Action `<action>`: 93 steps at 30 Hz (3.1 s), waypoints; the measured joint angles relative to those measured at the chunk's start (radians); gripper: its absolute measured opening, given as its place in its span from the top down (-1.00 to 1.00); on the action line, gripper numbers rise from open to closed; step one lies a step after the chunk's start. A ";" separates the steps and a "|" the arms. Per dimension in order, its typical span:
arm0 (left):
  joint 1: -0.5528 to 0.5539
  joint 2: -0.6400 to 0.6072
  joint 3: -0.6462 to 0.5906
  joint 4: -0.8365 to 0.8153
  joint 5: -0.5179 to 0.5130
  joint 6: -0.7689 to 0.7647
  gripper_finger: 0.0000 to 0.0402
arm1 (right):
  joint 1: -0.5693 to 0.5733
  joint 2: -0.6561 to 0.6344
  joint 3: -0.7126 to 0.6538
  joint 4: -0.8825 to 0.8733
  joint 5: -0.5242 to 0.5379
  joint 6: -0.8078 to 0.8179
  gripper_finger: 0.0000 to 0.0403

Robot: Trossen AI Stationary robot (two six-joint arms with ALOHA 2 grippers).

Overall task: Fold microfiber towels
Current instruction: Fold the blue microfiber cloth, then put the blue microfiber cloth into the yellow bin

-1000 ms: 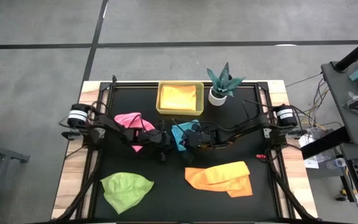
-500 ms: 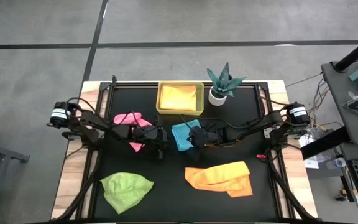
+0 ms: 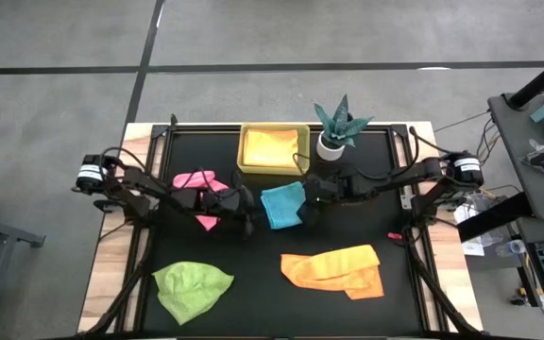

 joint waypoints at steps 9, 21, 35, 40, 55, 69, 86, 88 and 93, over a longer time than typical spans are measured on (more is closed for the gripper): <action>0.005 0.001 -0.014 -0.009 -0.002 -0.441 -0.04 | -0.094 -0.001 -0.076 0.081 -0.109 0.000 -0.38; 0.007 0.165 0.030 0.095 -0.055 -0.531 -0.21 | -0.098 -0.001 -0.122 0.213 -0.106 0.017 -0.54; 0.011 0.290 0.114 0.149 -0.058 -0.520 -0.21 | -0.099 0.108 -0.124 0.323 -0.100 0.023 -0.51; 0.013 0.286 0.113 0.135 -0.055 -0.485 -0.21 | -0.098 0.125 -0.123 0.342 -0.102 0.023 -0.50; 0.019 0.192 0.097 -0.023 -0.050 -0.445 -0.21 | -0.099 0.031 -0.125 0.228 -0.053 -0.002 -0.50; 0.019 0.219 0.100 0.028 -0.061 -0.423 -0.21 | -0.099 0.143 -0.127 0.351 -0.068 0.002 -0.51; 0.019 0.221 0.096 0.027 -0.065 -0.394 -0.21 | -0.092 0.232 -0.129 0.619 -0.264 0.032 0.05; 0.019 0.220 0.096 0.028 -0.065 -0.385 -0.21 | -0.091 0.232 -0.130 0.620 -0.263 0.027 0.26; 0.020 0.187 0.092 -0.009 -0.065 -0.305 -0.21 | -0.091 0.219 -0.131 0.619 -0.264 -0.002 0.81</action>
